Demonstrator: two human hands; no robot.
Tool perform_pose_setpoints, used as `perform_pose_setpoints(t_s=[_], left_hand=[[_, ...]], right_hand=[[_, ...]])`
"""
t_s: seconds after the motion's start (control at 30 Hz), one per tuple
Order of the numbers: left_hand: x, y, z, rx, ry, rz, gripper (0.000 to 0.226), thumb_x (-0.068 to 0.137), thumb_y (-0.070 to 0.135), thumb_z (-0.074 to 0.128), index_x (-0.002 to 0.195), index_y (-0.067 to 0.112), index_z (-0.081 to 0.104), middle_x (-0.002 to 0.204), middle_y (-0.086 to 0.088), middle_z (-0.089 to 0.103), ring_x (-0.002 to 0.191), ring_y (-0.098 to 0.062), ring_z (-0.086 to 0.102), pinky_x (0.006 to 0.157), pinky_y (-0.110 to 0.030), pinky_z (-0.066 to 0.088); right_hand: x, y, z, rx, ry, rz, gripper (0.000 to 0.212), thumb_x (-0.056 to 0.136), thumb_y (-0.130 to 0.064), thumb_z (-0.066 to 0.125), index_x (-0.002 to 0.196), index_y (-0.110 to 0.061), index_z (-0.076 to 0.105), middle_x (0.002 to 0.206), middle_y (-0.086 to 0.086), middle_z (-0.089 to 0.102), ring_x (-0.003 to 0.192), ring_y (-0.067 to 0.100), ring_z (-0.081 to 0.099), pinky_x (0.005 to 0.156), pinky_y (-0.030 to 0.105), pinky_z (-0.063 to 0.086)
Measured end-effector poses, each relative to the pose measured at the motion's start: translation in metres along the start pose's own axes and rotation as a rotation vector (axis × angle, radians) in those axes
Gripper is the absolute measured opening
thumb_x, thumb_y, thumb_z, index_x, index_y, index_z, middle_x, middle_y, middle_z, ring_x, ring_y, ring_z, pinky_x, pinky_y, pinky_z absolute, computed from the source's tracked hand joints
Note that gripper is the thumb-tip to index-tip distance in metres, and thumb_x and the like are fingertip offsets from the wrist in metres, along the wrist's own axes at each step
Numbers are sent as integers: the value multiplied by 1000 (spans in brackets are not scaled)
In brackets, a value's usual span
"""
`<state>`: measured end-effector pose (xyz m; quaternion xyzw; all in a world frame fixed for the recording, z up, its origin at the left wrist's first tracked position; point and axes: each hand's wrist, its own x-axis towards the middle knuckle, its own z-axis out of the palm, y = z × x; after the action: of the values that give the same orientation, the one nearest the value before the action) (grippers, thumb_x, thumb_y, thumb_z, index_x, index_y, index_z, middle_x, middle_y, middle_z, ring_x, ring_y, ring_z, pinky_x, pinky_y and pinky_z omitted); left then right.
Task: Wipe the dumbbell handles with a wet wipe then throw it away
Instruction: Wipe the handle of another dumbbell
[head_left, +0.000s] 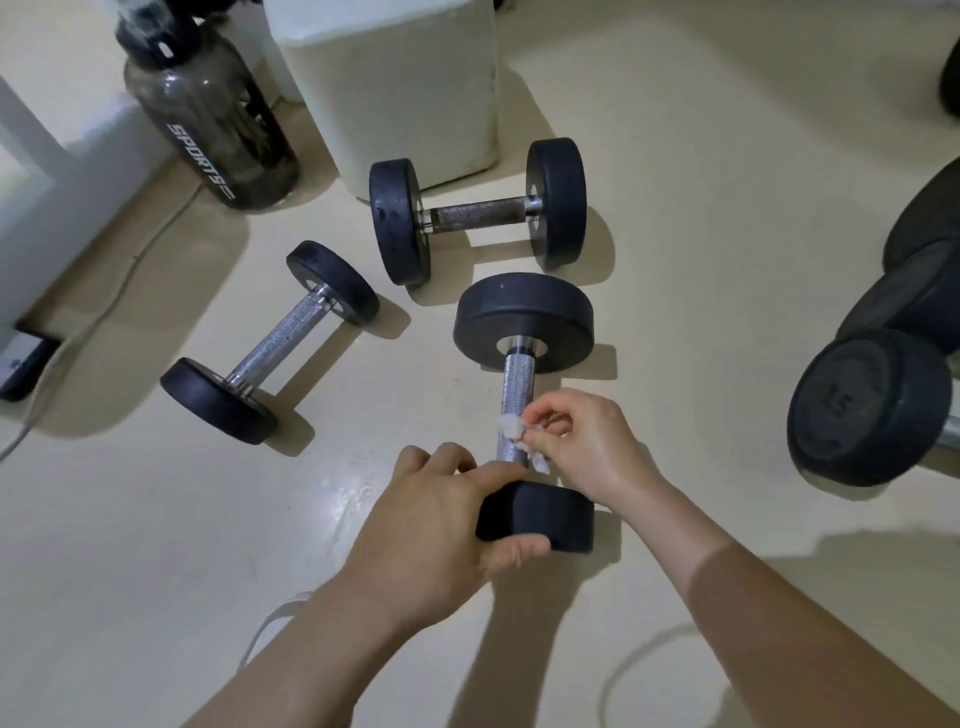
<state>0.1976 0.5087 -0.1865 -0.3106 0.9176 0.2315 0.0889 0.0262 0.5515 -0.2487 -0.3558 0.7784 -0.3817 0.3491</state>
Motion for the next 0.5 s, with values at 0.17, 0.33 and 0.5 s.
perform_pose_setpoints(t_s=[0.17,0.33,0.5], left_hand=[[6,-21,5,-156,51,-105,51,63,80,42,104,55,58,93,16,56,92,-12,50,76,-21,36],[5,-29,6,-170,113,-263,47,73,70,47,109,44,60,100,14,60,99,-18,52,75,-23,38],[5,-34,9,-90,115,-338,66,74,78,27,123,42,51,109,8,63,105,-25,48,79,-27,36]], right_hand=[[13,-8,12,23,98,-7,9,76,-8,74,74,-14,67,70,2,61,59,11,54,59,18,46],[29,-8,24,57,134,13,21,77,-8,72,67,-23,63,65,-5,59,59,9,52,59,17,43],[15,-10,32,3,-6,-23,21,76,-7,72,64,-22,64,59,-8,57,54,8,48,56,18,41]])
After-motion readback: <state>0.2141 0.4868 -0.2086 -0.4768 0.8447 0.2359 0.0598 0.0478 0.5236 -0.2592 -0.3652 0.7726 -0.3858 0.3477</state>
